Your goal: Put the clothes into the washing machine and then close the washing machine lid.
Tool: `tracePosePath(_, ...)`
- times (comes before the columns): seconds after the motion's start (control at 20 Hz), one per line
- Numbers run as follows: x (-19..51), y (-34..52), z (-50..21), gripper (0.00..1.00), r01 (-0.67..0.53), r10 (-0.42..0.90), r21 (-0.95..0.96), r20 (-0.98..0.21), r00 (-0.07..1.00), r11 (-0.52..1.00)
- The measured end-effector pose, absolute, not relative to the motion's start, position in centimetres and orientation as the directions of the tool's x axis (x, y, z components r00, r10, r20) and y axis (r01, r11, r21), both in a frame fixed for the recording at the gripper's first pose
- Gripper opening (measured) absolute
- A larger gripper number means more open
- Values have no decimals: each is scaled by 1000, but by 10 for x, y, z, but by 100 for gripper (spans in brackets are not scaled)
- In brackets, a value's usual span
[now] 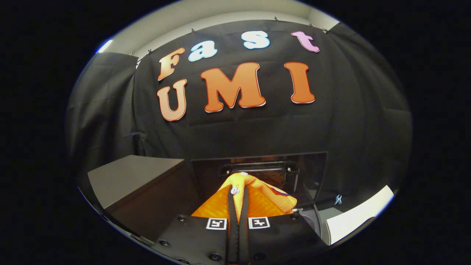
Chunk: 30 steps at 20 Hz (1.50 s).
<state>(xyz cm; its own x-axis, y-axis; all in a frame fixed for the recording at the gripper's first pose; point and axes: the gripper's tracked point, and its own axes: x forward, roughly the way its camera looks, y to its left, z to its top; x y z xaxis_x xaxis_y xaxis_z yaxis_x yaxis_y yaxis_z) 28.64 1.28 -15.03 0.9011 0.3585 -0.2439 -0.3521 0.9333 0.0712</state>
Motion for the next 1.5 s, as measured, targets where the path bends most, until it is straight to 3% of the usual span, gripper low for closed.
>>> tracePosePath(0.55,303,-9,-317,8,-293,293,82,-501,814,953)
tracePosePath(0.85,302,-17,-399,8,-225,247,125,-693,677,966)
tracePosePath(1.3,314,-17,-388,9,-213,211,83,-685,698,974)
tracePosePath(1.5,316,-19,-380,69,-217,186,41,-683,706,975)
